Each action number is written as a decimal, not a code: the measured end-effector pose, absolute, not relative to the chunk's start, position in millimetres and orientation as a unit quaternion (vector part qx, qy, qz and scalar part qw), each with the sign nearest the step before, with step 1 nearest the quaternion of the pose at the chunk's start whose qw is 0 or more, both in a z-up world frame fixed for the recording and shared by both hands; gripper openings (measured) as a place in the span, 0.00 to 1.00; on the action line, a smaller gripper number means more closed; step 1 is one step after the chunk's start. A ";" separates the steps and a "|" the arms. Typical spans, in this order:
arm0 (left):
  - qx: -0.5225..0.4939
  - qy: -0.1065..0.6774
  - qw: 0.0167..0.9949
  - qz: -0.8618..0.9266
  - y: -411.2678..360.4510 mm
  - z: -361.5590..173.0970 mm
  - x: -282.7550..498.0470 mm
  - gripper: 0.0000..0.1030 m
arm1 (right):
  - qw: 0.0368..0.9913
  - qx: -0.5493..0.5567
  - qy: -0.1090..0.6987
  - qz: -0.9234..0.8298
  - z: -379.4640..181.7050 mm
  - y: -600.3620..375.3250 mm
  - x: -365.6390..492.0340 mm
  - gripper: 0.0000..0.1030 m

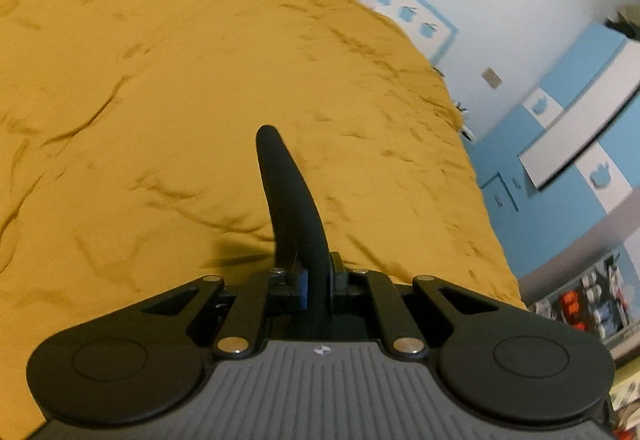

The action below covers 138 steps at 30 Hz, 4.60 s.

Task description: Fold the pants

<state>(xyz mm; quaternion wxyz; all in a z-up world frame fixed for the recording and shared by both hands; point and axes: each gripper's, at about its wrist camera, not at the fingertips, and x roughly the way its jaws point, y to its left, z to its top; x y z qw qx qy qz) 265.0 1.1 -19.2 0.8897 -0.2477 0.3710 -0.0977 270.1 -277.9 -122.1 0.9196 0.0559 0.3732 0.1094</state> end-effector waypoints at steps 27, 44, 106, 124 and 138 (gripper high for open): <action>-0.133 0.497 0.835 -0.196 -249.2 -73.0 300.9 0.08 | 0.900 0.179 0.387 0.094 -128.4 -434.4 235.3 0.05; -0.078 0.575 0.750 -0.317 -225.2 -49.8 313.1 0.32 | 0.883 0.226 0.395 0.115 -109.7 -440.0 255.1 0.27; -0.009 0.473 0.867 -0.158 -159.2 -114.3 376.0 0.16 | 0.886 0.139 0.441 0.022 -159.1 -445.2 360.3 0.07; -0.074 0.450 0.873 -0.173 -118.9 -69.4 269.7 0.17 | 0.882 0.264 0.389 0.032 -117.0 -472.8 233.4 0.23; -0.159 0.450 0.866 -0.149 -94.4 -82.9 218.0 0.17 | 0.866 0.305 0.393 0.053 -134.6 -457.5 197.4 0.25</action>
